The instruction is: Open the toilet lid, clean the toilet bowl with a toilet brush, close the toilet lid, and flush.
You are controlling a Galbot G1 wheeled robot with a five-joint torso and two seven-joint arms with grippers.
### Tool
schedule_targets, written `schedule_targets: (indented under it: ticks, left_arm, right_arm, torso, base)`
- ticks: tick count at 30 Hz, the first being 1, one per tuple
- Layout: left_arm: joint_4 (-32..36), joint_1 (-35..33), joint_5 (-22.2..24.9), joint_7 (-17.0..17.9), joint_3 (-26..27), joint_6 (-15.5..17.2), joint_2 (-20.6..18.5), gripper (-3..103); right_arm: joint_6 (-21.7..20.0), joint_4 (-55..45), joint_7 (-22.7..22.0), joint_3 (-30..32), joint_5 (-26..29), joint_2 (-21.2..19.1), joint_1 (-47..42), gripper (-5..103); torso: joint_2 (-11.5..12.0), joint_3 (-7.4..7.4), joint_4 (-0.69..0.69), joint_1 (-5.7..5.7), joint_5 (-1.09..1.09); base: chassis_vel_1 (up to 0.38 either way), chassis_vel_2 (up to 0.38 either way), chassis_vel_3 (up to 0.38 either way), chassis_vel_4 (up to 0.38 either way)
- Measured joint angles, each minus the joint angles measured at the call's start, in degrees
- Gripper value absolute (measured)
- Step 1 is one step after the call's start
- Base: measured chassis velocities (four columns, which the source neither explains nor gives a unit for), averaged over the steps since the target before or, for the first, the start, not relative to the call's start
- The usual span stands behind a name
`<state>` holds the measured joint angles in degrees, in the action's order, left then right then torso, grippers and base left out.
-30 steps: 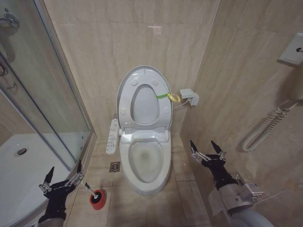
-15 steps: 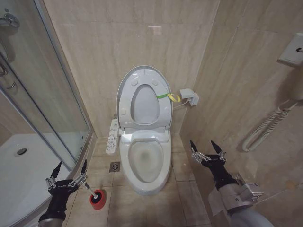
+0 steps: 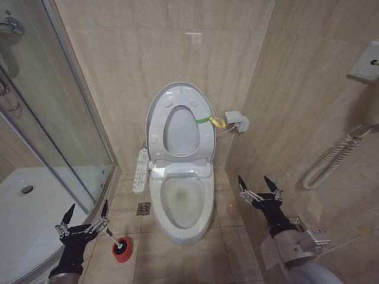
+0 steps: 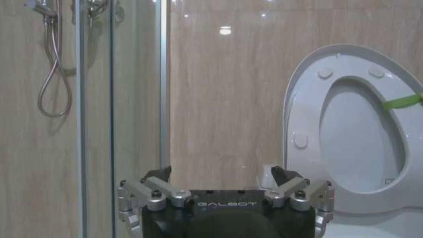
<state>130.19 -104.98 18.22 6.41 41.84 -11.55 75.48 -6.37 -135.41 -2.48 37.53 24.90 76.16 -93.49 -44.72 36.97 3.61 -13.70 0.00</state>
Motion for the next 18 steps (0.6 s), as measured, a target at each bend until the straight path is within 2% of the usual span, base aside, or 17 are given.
schedule_targets:
  ticks: [18]
  left_arm:
    - [0.4, 0.1, -0.9, -0.1, 0.6, 0.1, 0.1, 99]
  right_arm:
    - [0.0, 0.0, 0.0, 0.0, 0.0, 0.0, 0.0, 100]
  torso:
    - [0.0, 0.00, 0.00, 0.00, 0.00]
  base:
    - [0.000, 0.000, 0.000, 0.000]
